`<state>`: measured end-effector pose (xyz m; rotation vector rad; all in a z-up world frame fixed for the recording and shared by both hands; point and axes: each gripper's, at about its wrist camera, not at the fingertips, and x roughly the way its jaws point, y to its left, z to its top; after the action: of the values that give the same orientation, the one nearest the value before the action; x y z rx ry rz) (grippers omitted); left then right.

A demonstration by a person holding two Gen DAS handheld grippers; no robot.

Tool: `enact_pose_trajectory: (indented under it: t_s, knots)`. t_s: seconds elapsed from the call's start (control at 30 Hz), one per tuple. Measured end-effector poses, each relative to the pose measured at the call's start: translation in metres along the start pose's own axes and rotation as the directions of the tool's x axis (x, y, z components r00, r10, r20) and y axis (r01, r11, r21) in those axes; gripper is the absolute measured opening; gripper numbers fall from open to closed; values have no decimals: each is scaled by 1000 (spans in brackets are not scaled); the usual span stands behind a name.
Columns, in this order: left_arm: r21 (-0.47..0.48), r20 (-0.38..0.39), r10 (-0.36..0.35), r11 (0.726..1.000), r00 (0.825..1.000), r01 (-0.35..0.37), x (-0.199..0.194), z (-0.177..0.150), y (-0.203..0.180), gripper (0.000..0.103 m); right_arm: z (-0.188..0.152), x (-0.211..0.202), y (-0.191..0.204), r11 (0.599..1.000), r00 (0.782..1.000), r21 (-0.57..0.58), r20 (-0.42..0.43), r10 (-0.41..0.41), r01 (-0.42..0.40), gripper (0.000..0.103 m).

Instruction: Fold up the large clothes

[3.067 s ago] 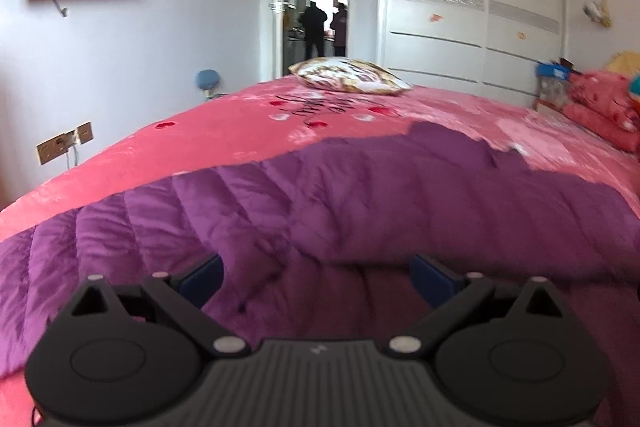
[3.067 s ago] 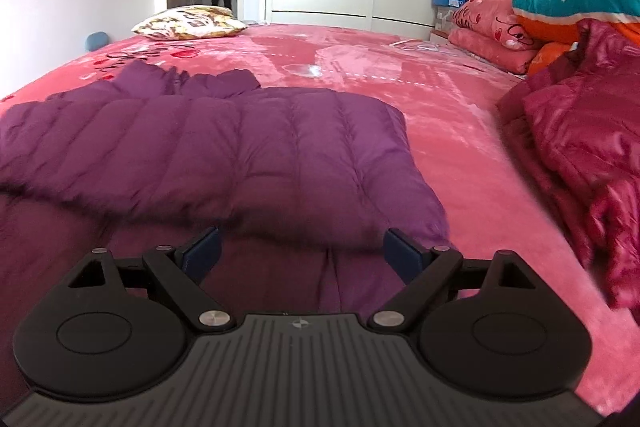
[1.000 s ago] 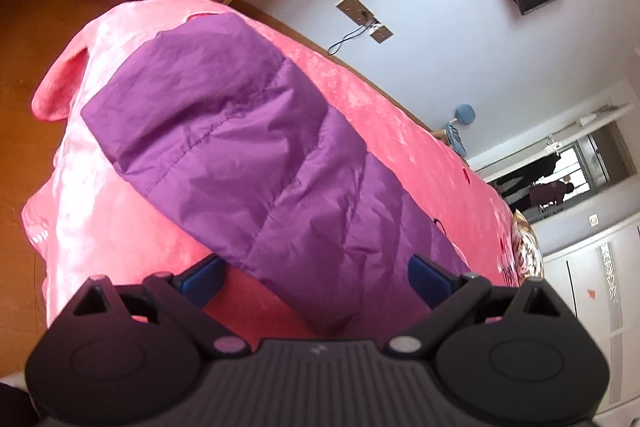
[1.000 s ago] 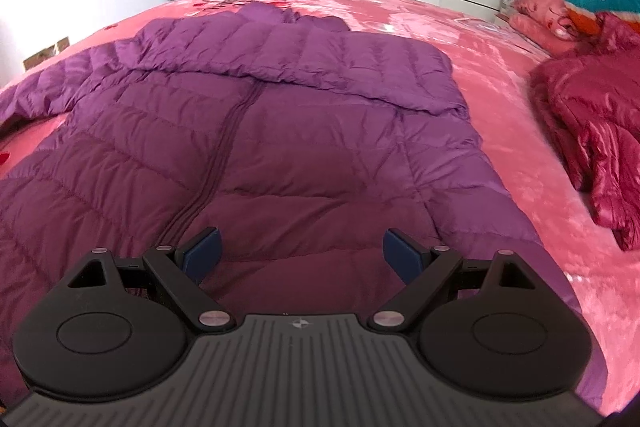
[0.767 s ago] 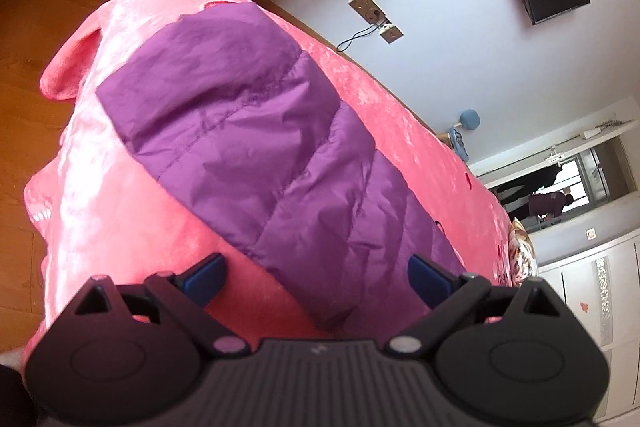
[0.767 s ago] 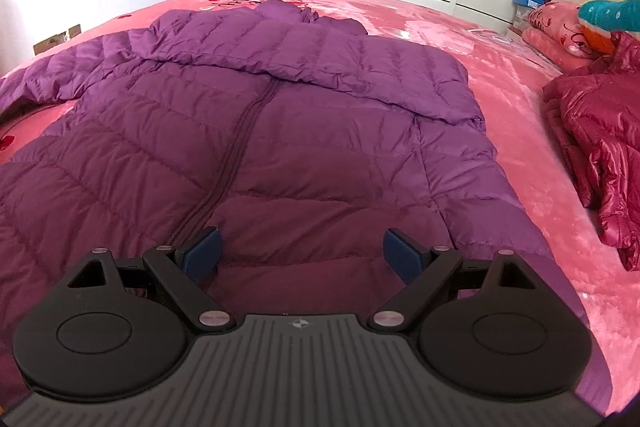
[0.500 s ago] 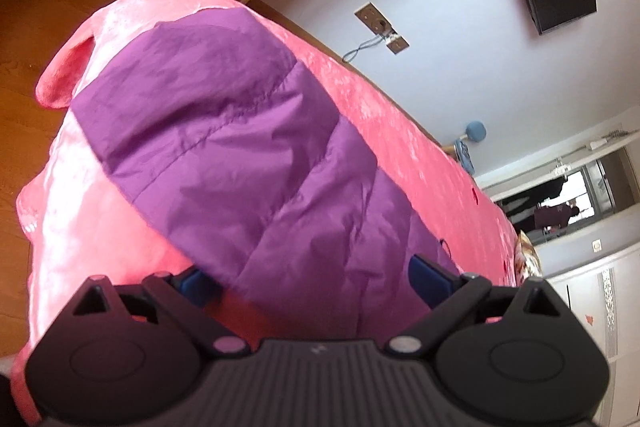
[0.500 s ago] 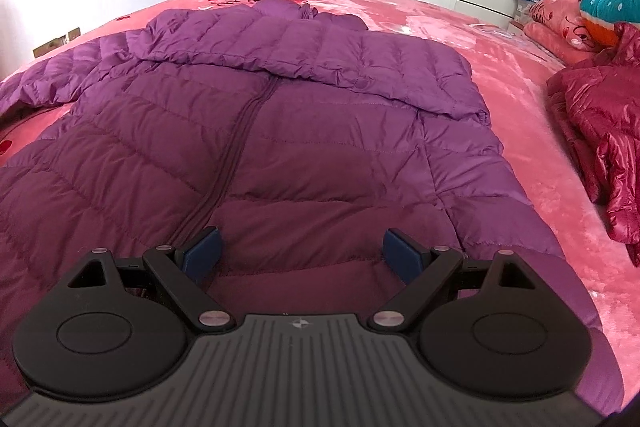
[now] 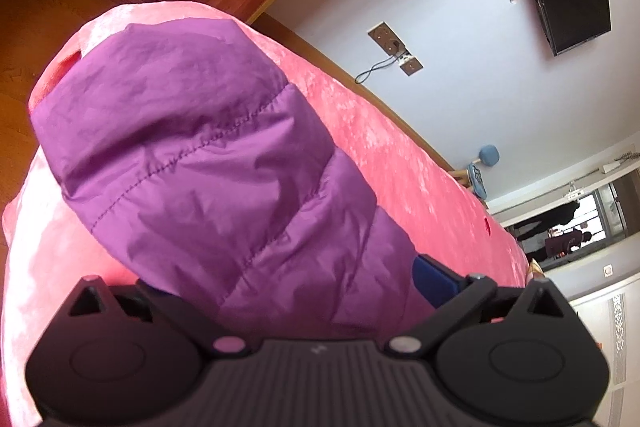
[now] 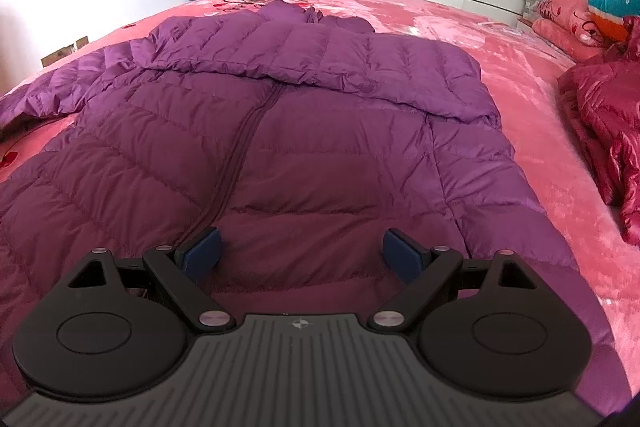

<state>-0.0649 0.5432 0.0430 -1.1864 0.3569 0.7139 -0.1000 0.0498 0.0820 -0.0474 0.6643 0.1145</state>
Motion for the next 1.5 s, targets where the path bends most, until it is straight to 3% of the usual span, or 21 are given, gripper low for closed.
enact_pose_trajectory:
  t_s: [0.07, 0.17, 0.2, 0.23, 0.33, 0.4, 0.6, 0.77, 0.93, 1.17, 1.4, 1.5]
  knots:
    - [16, 17, 9, 1000, 1000, -9, 1, -1, -2, 92, 3, 0, -2, 1000, 1000, 5, 12, 4, -4, 103]
    - [40, 35, 54, 998, 998, -56, 1, -1, -4, 58, 7, -1, -8, 999, 999, 24, 25, 23, -23, 103]
    - [39, 35, 60, 997, 998, -62, 2, 0, -3, 40, 8, -1, -10, 999, 999, 32, 30, 28, -29, 103]
    - [34, 28, 56, 998, 998, -57, 3, 1, -2, 28, 9, -2, -12, 998, 999, 43, 35, 33, -34, 103]
    - [35, 24, 32, 999, 999, -33, 3, 2, -3, 12, 10, -2, -19, 995, 998, 88, 46, 45, -49, 103]
    - [60, 44, 20, 998, 999, -22, -1, 1, -8, 7, 12, -1, -23, 992, 997, 114, 57, 53, -60, 103]
    - [176, 103, -33, 984, 994, 14, -19, -6, -30, 4, 22, 8, -38, 976, 991, 198, 109, 73, -94, 103]
    - [286, 127, -79, 957, 989, 39, -36, -11, -53, 3, 38, 19, -73, 901, 971, 387, 201, 127, -198, 103]
    - [390, 124, -128, 918, 984, 70, -54, -25, -83, 3, 47, 40, -87, 899, 970, 402, 226, 86, -173, 103]
    - [517, 91, -206, 846, 974, 130, -75, -48, -139, 3, 51, 55, -107, 872, 978, 467, 198, 58, -146, 103]
    - [627, 19, -288, 749, 957, 213, -95, -101, -202, 3, 55, 50, -121, 852, 973, 501, 229, 40, -153, 103]
    - [678, -19, -331, 689, 943, 255, -104, -131, -235, 3, 53, 51, -130, 826, 975, 543, 220, 34, -151, 103]
